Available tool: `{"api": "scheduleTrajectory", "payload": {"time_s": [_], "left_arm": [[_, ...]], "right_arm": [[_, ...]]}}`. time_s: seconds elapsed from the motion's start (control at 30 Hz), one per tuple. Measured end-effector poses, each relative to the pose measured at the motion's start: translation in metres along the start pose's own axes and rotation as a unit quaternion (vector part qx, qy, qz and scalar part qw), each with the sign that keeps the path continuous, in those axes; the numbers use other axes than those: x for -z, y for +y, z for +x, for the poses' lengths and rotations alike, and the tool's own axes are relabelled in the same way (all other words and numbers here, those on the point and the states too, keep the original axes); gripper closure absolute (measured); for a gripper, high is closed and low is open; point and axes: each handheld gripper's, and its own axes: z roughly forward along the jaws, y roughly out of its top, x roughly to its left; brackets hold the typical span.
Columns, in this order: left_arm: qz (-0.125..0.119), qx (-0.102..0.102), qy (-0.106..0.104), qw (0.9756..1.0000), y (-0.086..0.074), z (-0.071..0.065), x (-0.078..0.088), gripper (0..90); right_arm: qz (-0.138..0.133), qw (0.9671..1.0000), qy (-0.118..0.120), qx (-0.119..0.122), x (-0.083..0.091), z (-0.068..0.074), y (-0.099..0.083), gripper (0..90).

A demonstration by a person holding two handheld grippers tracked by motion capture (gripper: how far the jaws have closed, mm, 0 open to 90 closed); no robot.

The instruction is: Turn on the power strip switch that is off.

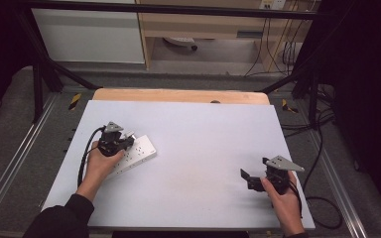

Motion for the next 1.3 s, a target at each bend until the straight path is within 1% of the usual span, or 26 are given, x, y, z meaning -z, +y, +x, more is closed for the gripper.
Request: {"api": "scheduleTrajectory", "payload": {"time_s": [0.1,0.27,0.4,0.5,0.8,1.13,1.17,1.23,1.3], "left_arm": [[0.001,0.0,0.0,1.0,-0.0001,-0.0002,0.0001,90.0],[-0.002,0.006,-0.003,1.0,-0.0005,0.0006,-0.0002,90.0],[-0.002,0.004,-0.004,1.0,-0.0006,0.0004,-0.0004,90.0],[-0.004,0.006,-0.008,0.9999,-0.001,0.001,-0.0008,90.0],[-0.005,0.01,-0.012,0.9999,-0.0014,0.0019,-0.0008,90.0],[-0.003,0.011,-0.011,0.9999,-0.0016,0.002,-0.0011,90.0],[0.003,0.008,-0.01,0.9999,-0.0021,0.0021,-0.0017,90.0],[0.001,0.015,-0.012,0.9998,-0.0028,0.0034,-0.0015,90.0],[0.001,0.014,-0.011,0.9998,-0.0027,0.0034,-0.0013,90.0]], "right_arm": [[0.0,1.0,0.0,0.001,-0.0001,0.0,0.0,2.6],[0.0,1.0,0.0,0.0,0.0001,0.0,-0.0001,2.5],[0.001,1.0,0.001,0.0,0.0,0.0001,-0.0001,2.6],[0.002,1.0,0.001,0.001,0.0,0.0002,-0.0001,2.5],[0.001,1.0,-0.001,0.002,0.0008,0.0002,-0.0003,2.5],[0.001,1.0,-0.001,0.002,0.0007,-0.0001,-0.0004,2.5],[0.001,1.0,-0.001,0.001,0.0007,-0.0001,-0.0004,2.5],[0.001,1.0,-0.001,0.002,0.0008,-0.0001,-0.0004,2.5],[0.001,1.0,0.0,0.002,0.0008,0.0,-0.0004,2.5]]}}
